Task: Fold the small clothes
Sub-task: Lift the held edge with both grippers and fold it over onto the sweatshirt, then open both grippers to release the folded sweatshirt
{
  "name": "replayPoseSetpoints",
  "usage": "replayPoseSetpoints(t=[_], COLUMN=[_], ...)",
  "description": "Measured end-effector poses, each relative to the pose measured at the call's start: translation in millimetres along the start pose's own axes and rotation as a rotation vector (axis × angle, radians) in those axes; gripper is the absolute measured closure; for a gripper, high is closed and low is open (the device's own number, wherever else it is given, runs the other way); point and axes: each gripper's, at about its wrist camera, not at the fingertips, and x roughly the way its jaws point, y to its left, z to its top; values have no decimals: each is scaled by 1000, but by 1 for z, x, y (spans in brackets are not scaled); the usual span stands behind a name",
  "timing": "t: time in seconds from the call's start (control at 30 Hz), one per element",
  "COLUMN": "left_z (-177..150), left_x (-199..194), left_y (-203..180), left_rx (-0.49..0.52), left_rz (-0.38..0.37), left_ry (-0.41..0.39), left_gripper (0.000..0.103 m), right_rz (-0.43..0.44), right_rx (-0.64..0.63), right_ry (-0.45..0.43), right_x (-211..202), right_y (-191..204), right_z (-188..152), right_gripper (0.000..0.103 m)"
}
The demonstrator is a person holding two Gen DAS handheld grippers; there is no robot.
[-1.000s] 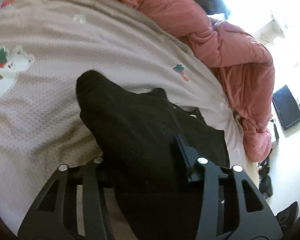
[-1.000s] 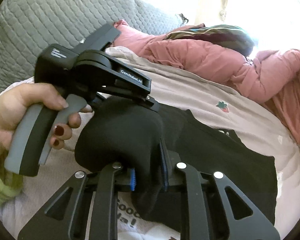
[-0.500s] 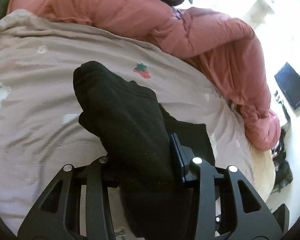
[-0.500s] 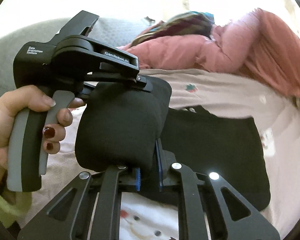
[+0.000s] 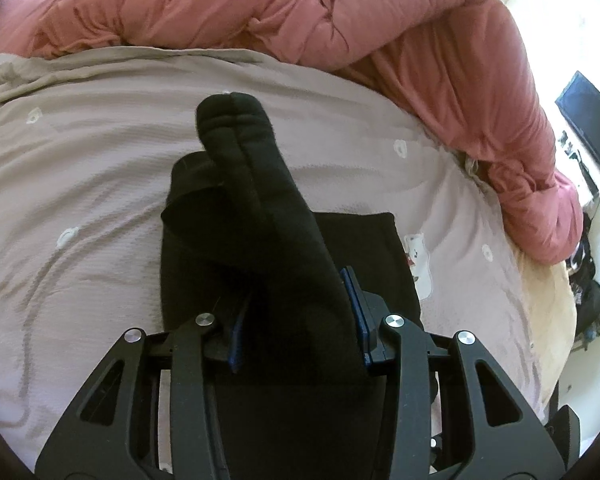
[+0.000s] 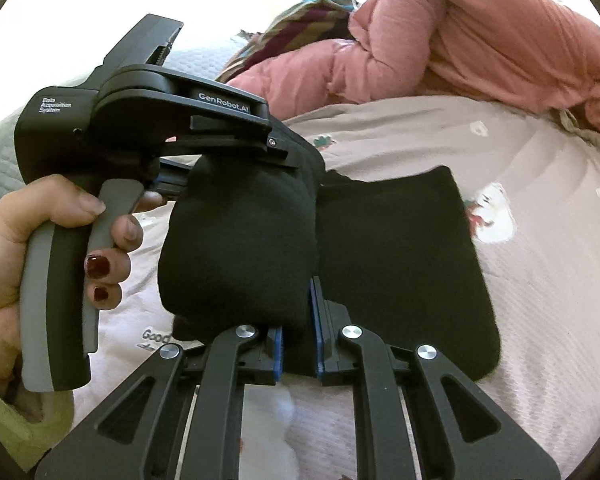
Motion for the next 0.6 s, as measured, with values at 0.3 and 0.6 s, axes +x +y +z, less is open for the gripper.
replayPoseSetpoints(t=[0.3, 0.6], left_z=[-10, -29], left_x=[13, -26], left_y=[-25, 13], left_rx=[29, -47], left_rz=[-80, -71], left_ry=[41, -103], left_gripper=[28, 27], right_rz=[-38, -23], right_rx=[67, 177], right_ry=[14, 69], right_x=[-9, -11], right_y=[-25, -51], right_z=[-5, -17], right_gripper=[93, 91])
